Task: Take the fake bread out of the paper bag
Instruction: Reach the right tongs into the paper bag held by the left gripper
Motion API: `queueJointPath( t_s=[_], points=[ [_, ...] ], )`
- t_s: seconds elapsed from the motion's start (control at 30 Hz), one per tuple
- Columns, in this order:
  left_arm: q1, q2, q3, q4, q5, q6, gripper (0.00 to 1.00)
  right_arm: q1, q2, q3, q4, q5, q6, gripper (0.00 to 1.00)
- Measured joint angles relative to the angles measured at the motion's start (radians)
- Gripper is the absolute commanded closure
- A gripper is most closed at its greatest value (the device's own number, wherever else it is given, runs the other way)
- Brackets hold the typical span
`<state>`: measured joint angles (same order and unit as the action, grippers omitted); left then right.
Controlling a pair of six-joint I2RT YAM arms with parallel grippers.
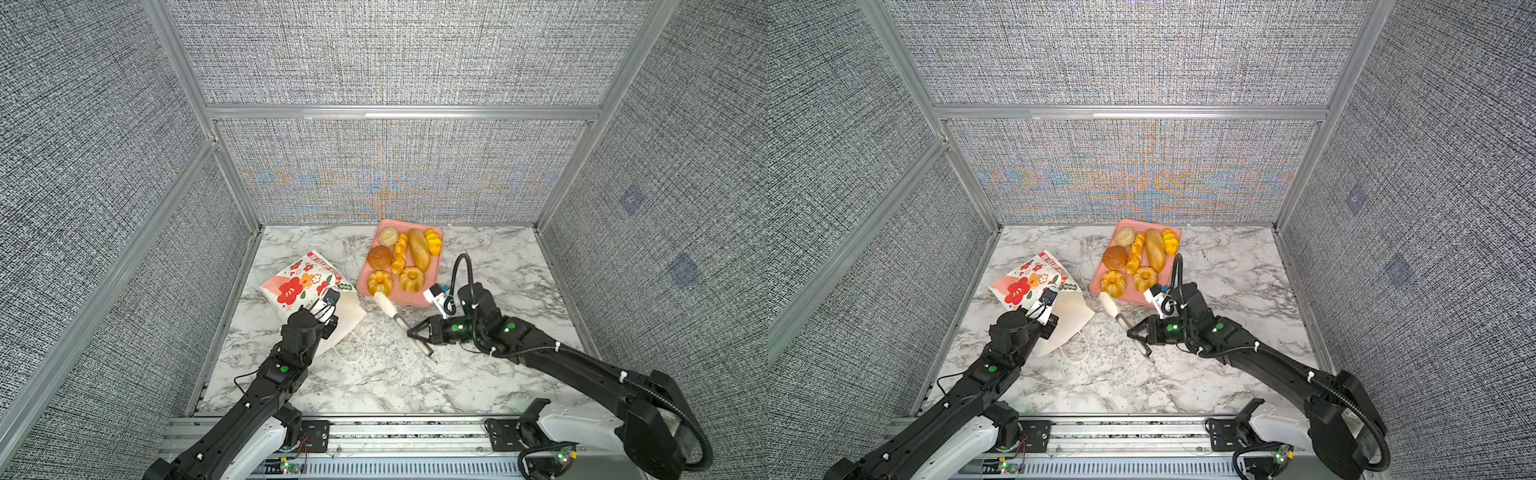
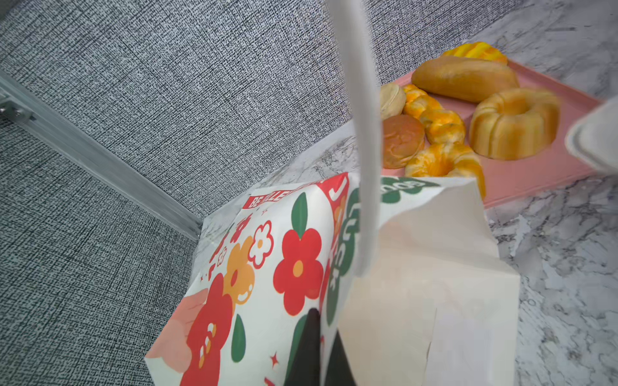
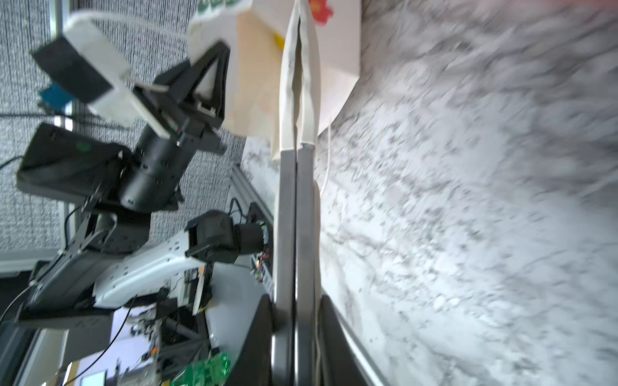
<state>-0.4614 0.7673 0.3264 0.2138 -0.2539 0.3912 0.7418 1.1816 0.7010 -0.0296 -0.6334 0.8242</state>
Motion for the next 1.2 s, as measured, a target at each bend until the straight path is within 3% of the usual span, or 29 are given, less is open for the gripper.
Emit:
queueJointPath(
  t_s=[0.23,0.57,0.97,1.2],
  points=[
    [0.0,-0.002,-0.032,0.027,0.07,0.031,1.0,0.164,0.177,0.013,0.229,0.006,0.153,0.95],
    [0.0,0.013,-0.008,0.029,0.107,0.021,1.0,0.183,0.617,0.218,0.594,-0.028,0.333,0.91],
    [0.002,0.018,0.02,0.008,0.126,-0.004,1.0,0.178,0.913,0.397,0.764,0.01,0.478,0.75],
    [0.001,0.023,0.015,0.013,0.149,-0.006,1.0,0.172,0.938,0.443,0.782,0.028,0.508,0.71]
  ],
)
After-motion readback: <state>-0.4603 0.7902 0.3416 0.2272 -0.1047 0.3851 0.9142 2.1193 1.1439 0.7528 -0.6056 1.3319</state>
